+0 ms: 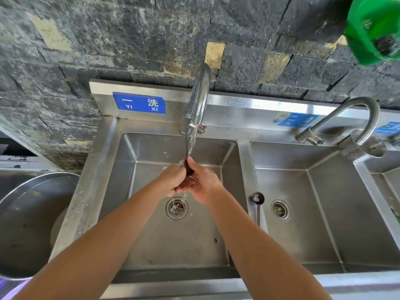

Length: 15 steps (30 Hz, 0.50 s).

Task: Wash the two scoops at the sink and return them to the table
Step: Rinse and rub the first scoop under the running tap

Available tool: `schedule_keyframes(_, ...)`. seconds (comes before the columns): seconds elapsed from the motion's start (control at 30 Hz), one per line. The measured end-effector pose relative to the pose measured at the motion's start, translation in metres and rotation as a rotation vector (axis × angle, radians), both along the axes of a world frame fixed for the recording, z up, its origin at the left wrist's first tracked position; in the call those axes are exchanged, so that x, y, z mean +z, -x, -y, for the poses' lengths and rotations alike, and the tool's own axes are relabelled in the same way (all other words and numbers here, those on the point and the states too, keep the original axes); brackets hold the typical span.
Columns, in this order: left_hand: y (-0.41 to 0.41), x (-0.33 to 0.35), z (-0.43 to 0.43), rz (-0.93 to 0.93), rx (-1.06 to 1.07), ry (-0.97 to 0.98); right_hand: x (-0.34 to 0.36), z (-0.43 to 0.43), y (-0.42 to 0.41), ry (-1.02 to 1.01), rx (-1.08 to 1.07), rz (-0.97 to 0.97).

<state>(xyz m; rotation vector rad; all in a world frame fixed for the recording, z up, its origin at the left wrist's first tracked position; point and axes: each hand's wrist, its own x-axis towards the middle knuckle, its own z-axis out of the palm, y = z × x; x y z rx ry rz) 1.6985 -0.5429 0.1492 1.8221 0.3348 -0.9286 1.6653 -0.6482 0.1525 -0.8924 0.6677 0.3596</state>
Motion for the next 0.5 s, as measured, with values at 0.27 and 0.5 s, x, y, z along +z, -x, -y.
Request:
schedule_keyframes(0.27,0.008,-0.019,0.017,0.485,0.298,-0.206,-0.002,-0.002,-0.024,0.013,0.054,0.021)
schedule_keyframes(0.5,0.015,-0.013,0.032,0.141,0.496,0.299,-0.008,0.009,-0.041,0.419,0.104,-0.111)
